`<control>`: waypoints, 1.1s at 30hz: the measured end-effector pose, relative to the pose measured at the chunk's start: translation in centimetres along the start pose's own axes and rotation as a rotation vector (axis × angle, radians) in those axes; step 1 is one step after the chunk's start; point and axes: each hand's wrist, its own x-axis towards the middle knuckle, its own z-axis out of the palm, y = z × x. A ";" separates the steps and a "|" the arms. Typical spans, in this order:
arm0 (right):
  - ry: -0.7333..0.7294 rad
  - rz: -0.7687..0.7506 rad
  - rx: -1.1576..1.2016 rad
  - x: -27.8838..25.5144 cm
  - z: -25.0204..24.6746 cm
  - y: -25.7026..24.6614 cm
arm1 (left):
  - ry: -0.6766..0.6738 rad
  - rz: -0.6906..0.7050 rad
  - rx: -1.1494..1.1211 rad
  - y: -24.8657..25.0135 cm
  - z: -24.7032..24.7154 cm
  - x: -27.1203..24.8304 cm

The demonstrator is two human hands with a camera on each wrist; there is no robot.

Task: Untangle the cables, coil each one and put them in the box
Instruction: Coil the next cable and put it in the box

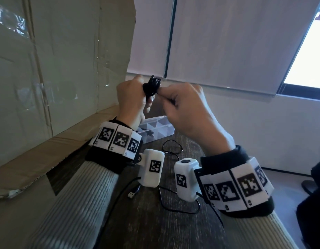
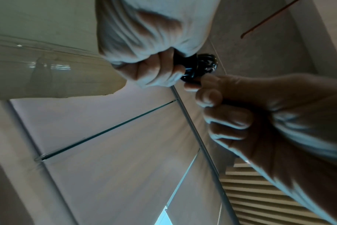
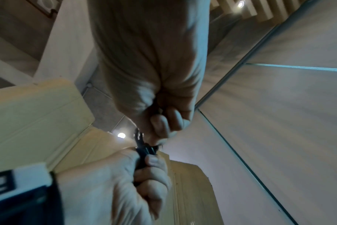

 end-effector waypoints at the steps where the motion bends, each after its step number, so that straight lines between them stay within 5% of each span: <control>1: -0.036 -0.006 -0.037 0.0 0.3 -0.4 | 0.007 -0.031 -0.008 -0.1 -0.1 -0.1; 4: -0.057 -0.015 -0.031 0.0 0.8 -1.0 | 0.004 -0.086 -0.032 0.0 -0.5 -0.3; 9: 0.148 -0.012 0.360 -0.1 1.5 -0.6 | -0.046 -0.137 -0.066 1.2 -0.9 -0.2; 15: -0.274 0.027 0.777 -0.4 1.1 1.0 | -0.131 -0.256 -0.080 2.0 -1.6 0.3; 26: 0.037 -0.026 0.468 0.2 1.1 1.8 | -0.309 -0.331 -0.071 1.2 -1.4 0.4; 33: 0.082 0.131 0.504 0.4 2.3 1.1 | -0.293 -0.311 -0.134 1.3 -1.3 0.2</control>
